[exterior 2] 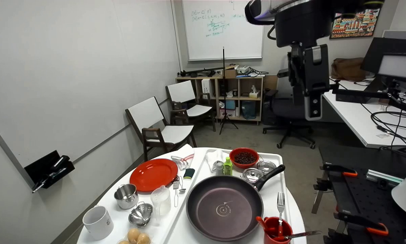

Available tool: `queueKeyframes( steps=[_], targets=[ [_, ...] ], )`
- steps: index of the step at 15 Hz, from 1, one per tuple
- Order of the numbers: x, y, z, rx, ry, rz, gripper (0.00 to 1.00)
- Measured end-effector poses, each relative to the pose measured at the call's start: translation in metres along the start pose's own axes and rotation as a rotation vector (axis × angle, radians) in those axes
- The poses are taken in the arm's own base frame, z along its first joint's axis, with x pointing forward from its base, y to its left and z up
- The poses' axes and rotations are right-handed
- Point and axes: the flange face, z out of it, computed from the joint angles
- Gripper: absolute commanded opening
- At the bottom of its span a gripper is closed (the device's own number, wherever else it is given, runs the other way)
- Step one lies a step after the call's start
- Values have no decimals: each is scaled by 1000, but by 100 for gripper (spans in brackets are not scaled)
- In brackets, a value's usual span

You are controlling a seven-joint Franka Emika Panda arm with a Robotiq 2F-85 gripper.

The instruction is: Move the green bottle to the left

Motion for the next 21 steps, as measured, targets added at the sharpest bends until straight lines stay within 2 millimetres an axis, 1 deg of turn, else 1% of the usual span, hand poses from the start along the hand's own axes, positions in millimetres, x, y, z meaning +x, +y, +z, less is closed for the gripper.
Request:
queueKeyframes(
  steps=[3, 6, 9, 12, 16, 21],
  targets=[
    [9, 16, 9, 4, -11, 37, 100],
    [21, 44, 16, 4, -1, 92, 100],
    [31, 80, 21, -19, 23, 150, 100],
    [37, 121, 25, -62, 50, 207, 100],
    [37, 171, 35, -176, 85, 260, 100],
    [35, 232, 58, -287, 95, 319, 100]
  ],
)
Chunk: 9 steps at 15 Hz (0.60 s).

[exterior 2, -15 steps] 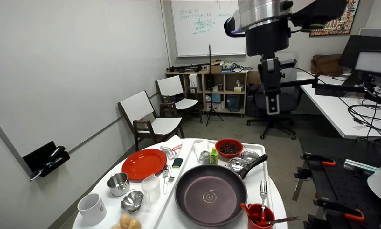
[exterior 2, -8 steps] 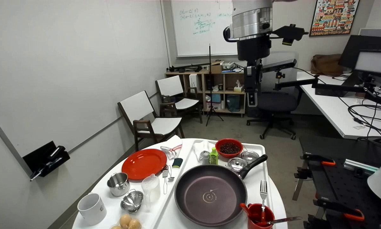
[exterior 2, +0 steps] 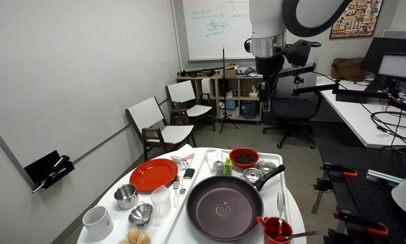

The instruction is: Move the green bottle to the left

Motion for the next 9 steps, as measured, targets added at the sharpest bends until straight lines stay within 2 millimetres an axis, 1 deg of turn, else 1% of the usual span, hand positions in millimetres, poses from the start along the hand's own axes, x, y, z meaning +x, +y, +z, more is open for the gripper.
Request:
queueKeyframes(
  steps=[5, 9],
  targets=[
    [15, 53, 48, 22, -2, 112, 100],
    [26, 91, 79, 55, 24, 170, 100]
  ],
)
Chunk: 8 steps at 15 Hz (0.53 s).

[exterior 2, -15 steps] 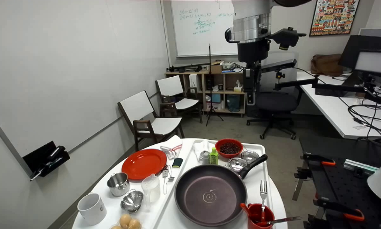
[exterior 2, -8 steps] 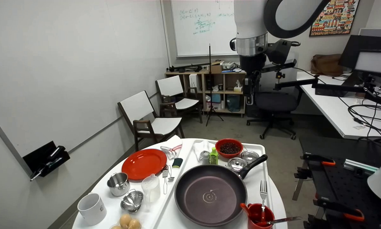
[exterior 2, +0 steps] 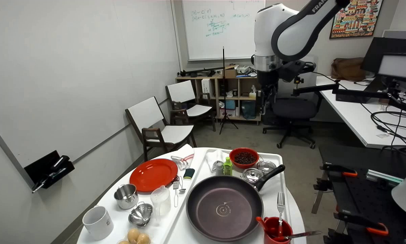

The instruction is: Move the green bottle to the left

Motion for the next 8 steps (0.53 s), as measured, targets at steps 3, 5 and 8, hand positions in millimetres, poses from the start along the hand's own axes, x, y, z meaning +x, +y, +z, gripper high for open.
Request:
queueKeyframes(
  steps=[3, 5, 8],
  targets=[
    [13, 16, 21, 61, 20, -31, 100],
    [21, 17, 33, 117, 40, -90, 100],
    [32, 13, 48, 188, 55, -192, 100]
  ],
)
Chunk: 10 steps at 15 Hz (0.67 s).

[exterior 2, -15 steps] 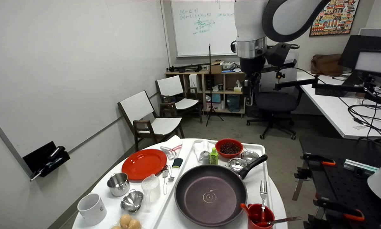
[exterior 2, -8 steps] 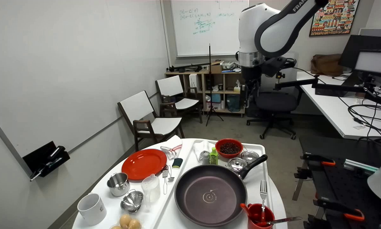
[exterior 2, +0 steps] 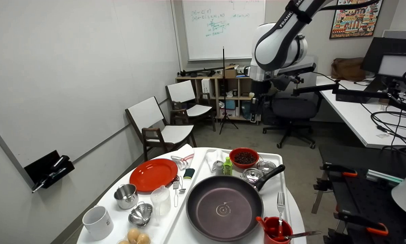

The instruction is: Move the green bottle to the left

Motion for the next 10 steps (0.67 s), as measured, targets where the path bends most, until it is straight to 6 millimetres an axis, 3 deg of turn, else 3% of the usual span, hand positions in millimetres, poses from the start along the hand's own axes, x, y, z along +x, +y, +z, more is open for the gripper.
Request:
queueKeyframes(
  steps=[5, 10],
  targets=[
    [27, 22, 32, 25, -14, -84, 100],
    [56, 37, 76, -3, -55, -101, 100]
  ],
)
